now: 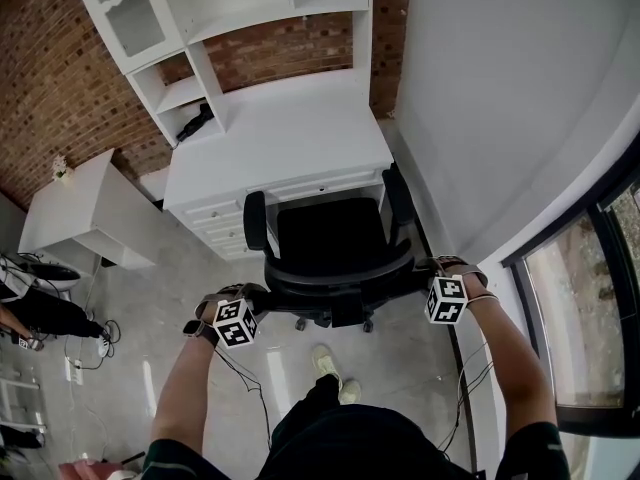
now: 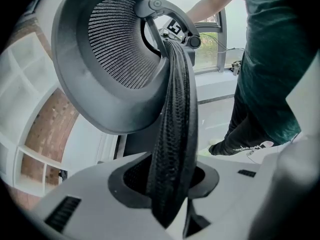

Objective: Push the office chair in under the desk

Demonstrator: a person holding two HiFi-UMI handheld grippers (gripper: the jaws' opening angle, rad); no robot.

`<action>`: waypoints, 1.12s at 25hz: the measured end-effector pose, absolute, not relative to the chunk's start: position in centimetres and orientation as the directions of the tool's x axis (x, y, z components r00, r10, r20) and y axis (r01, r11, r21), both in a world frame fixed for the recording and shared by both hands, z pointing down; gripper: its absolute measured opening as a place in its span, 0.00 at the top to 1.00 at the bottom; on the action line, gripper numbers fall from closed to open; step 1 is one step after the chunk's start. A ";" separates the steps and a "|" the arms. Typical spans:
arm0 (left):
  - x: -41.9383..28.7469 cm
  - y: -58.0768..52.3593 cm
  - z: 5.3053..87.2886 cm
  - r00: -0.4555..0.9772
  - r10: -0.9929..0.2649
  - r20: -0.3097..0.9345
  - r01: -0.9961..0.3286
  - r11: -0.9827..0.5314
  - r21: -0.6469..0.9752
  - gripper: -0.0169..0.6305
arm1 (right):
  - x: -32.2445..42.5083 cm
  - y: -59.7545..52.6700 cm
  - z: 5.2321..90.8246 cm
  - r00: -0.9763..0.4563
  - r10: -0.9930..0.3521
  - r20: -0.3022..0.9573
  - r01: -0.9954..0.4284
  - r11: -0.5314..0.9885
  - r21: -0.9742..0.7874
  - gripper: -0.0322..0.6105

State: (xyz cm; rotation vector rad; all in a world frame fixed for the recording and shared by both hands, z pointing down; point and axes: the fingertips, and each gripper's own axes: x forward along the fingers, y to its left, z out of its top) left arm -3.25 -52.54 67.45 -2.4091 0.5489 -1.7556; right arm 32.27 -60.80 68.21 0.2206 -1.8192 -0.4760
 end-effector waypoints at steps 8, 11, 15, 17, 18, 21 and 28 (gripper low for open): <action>-3.1 -53.2 67.6 0.267 -0.354 0.896 -0.231 -0.926 -0.298 0.77 | 32.3 -61.6 68.4 -0.299 -0.379 0.876 0.103 0.900 0.424 0.73; -3.2 -53.3 67.5 0.268 -0.356 0.895 -0.234 -0.925 -0.298 0.77 | 32.2 -61.8 68.3 -0.299 -0.376 0.877 0.109 0.900 0.423 0.73; -3.0 -53.6 67.4 0.270 -0.357 0.894 -0.235 -0.925 -0.298 0.77 | 32.3 -62.2 68.3 -0.300 -0.373 0.878 0.113 0.900 0.422 0.73; -2.9 -53.8 67.6 0.270 -0.358 0.894 -0.237 -0.925 -0.299 0.77 | 32.4 -62.4 68.4 -0.302 -0.373 0.878 0.116 0.899 0.422 0.73; -2.9 -53.8 67.6 0.270 -0.358 0.894 -0.238 -0.924 -0.299 0.77 | 32.5 -62.5 68.4 -0.302 -0.373 0.877 0.117 0.899 0.422 0.73; -2.8 -53.9 67.7 0.272 -0.358 0.893 -0.238 -0.924 -0.298 0.77 | 32.6 -62.7 68.5 -0.300 -0.371 0.879 0.120 0.899 0.421 0.73; -2.5 -54.2 67.5 0.275 -0.358 0.892 -0.241 -0.924 -0.297 0.77 | 32.7 -63.3 68.4 -0.300 -0.365 0.881 0.127 0.901 0.416 0.73</action>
